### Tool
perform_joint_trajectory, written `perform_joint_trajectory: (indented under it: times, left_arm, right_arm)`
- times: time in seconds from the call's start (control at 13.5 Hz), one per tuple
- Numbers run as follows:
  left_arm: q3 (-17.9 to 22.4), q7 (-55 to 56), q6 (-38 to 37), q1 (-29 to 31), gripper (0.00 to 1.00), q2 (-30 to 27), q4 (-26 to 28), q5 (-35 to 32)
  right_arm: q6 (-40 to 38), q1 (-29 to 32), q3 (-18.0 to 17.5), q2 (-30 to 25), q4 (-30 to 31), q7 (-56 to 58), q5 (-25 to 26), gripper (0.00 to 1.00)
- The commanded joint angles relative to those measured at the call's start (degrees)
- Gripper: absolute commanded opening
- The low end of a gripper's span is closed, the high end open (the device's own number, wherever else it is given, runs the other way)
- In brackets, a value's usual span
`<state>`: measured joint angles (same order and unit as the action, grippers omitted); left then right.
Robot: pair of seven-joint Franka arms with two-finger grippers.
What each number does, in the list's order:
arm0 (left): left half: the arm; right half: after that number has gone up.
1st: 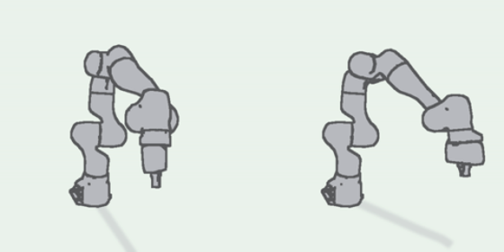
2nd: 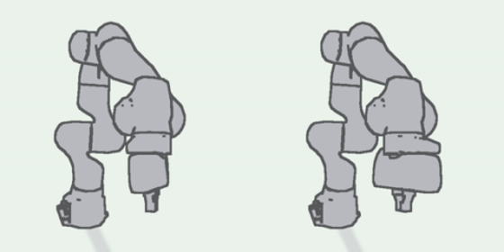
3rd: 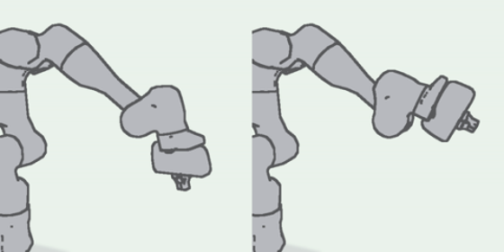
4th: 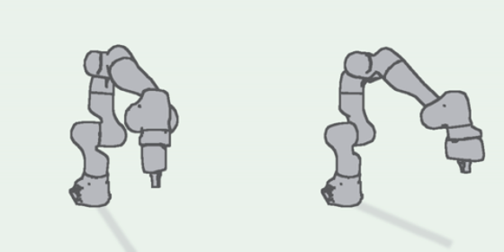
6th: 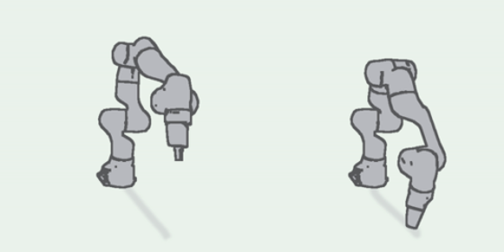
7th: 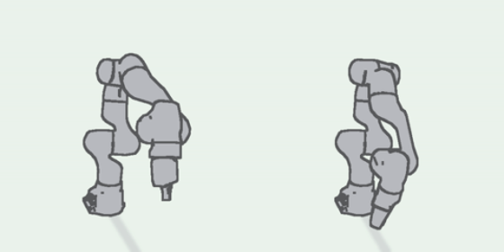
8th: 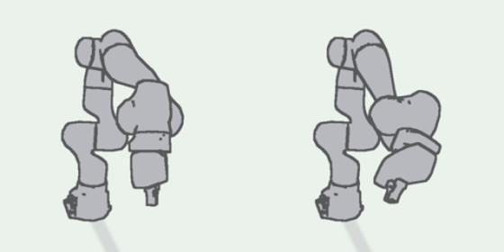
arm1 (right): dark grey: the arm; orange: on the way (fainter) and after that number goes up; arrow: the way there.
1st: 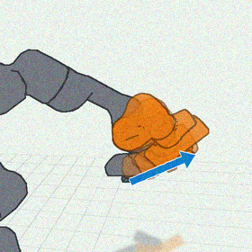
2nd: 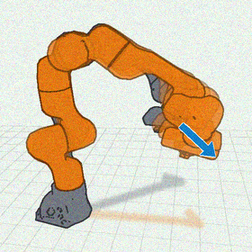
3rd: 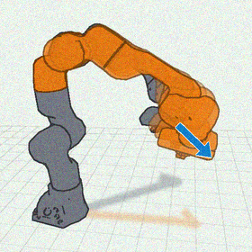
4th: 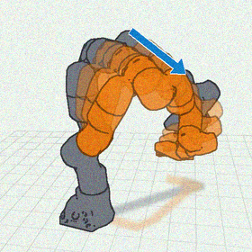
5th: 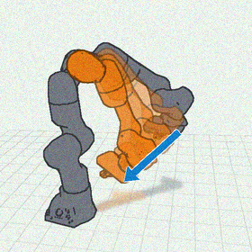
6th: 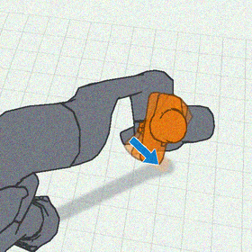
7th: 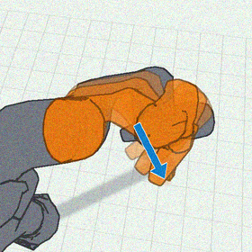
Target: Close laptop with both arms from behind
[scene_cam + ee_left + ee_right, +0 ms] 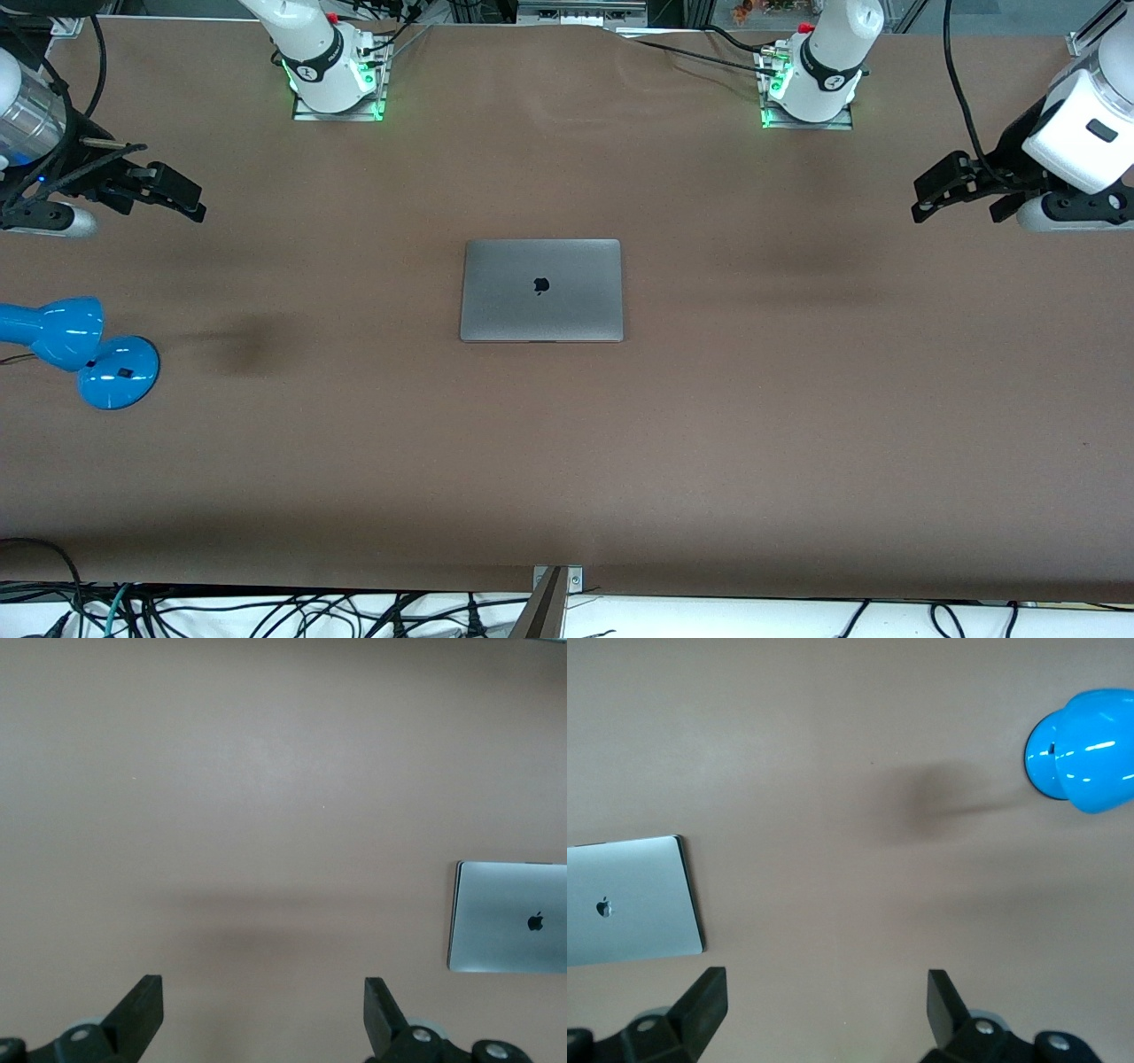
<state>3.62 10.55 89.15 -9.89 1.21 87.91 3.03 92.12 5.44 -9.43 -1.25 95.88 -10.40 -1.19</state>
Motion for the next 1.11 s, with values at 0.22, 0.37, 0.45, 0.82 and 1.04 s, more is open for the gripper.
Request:
perform_joint_trajectory:
  times: [0.22,0.37,0.45,0.82,1.04]
  left_arm:
    - [-0.54,0.96,4.10,-0.74,1.00,-1.47,5.77,1.10]
    - [-1.16,1.75,4.37,-0.83,1.00,-1.74,6.75,1.01]
    - [-1.68,2.27,4.37,-0.83,1.00,-2.00,6.84,0.67]
    - [-1.95,2.37,3.67,-0.83,1.00,-2.00,6.75,0.13]
    - [-2.04,2.37,3.58,-0.83,1.00,-2.09,6.75,0.13]
  right_arm:
    - [0.08,0.53,0.65,-1.03,0.72,0.38,-0.92,1.00]
    - [0.52,0.45,0.65,-0.86,0.54,0.38,-0.84,1.00]
    - [0.52,0.45,0.65,-0.77,0.63,0.38,-0.84,1.00]
    - [0.61,0.45,0.65,-0.77,0.54,0.29,-0.84,1.00]
    - [0.61,0.45,0.65,-0.77,0.37,0.20,-0.31,1.00]
